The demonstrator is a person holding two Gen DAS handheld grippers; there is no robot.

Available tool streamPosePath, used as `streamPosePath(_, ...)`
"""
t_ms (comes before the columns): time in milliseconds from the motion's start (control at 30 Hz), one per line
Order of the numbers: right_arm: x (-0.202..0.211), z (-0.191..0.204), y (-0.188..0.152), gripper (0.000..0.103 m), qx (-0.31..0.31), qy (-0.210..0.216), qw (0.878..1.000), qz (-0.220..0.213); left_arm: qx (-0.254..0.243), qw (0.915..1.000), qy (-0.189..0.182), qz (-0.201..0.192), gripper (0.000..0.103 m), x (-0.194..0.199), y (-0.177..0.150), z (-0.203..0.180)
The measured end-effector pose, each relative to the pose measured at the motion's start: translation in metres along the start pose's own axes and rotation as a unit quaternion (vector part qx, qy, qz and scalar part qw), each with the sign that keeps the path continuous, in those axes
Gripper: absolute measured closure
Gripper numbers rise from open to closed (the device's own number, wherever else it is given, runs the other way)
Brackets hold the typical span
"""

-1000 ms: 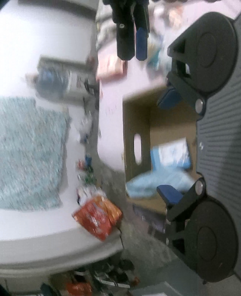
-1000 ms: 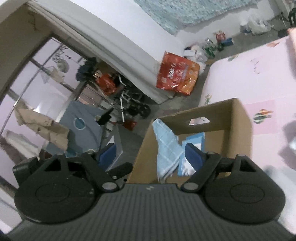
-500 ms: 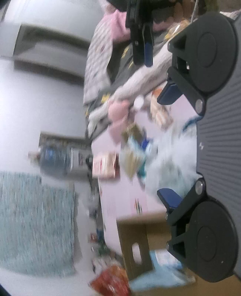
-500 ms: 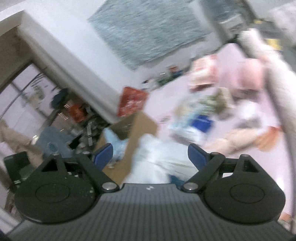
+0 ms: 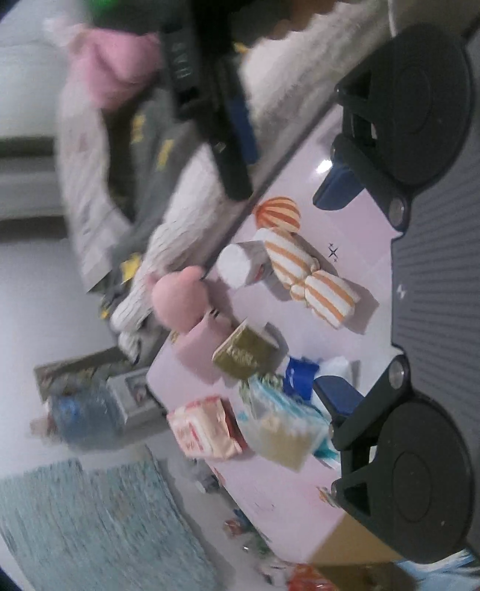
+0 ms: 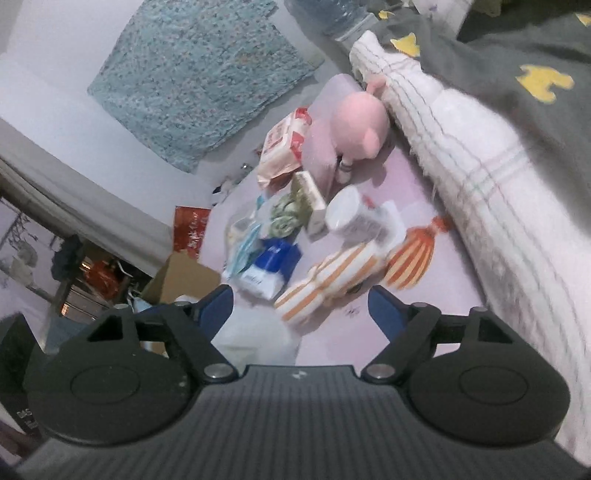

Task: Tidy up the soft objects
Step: 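Move both tools back over the items on the bed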

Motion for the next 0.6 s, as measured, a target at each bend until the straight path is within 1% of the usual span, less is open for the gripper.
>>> streamPosePath(133, -0.025, 0.012, 0.027, 0.022, 0.077, -0.020, 0.997, 0.002, -0.018, 0.9987, -0.003, 0.047, 0.006, -0.047, 0.012, 0.001)
streamPosePath(200, -0.043, 0.014, 0.041, 0.022, 0.101, -0.035, 0.994, 0.008, -0.017, 0.9977, -0.004, 0.065, 0.008, -0.065, 0.016, 0.003)
streamPosePath(267, -0.061, 0.015, 0.052, 0.022, 0.122, -0.038, 0.992, 0.020, -0.021, 0.9965, -0.007, 0.081, 0.011, -0.084, 0.019, 0.006)
streamPosePath(333, -0.078, 0.016, 0.058, 0.022, 0.142, -0.046, 0.988, 0.026, -0.020, 0.9950, -0.002, 0.097, 0.015, -0.099, 0.020, 0.009)
streamPosePath(367, -0.088, 0.017, 0.061, 0.022, 0.153, -0.052, 0.986, 0.031, -0.021, 0.9944, -0.001, 0.104, 0.020, -0.105, 0.021, 0.009)
streamPosePath(400, -0.096, 0.018, 0.062, 0.022, 0.163, -0.056, 0.984, 0.034, -0.023, 0.9936, -0.003, 0.111, 0.024, -0.111, 0.021, 0.010)
streamPosePath(467, -0.108, 0.021, 0.061, 0.022, 0.187, -0.055, 0.980, 0.043, -0.022, 0.9919, -0.005, 0.125, 0.025, -0.121, 0.019, 0.011)
streamPosePath(533, -0.118, 0.025, 0.059, 0.022, 0.208, -0.057, 0.975, 0.048, -0.020, 0.9903, -0.004, 0.138, 0.029, -0.130, 0.015, 0.013)
streamPosePath(600, -0.127, 0.026, 0.057, 0.024, 0.221, -0.066, 0.972, 0.049, -0.014, 0.9885, -0.004, 0.151, 0.037, -0.138, 0.013, 0.015)
Point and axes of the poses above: each gripper's, at about its wrist camera, not at the fingertips, and x roughly against the way its jaws point, z to its left, y to its top, the point moved 3 cm from there along -x, roughly the way its jaws point, and after that the axes turned 9 degrees about -y, right-handed, at the moved point
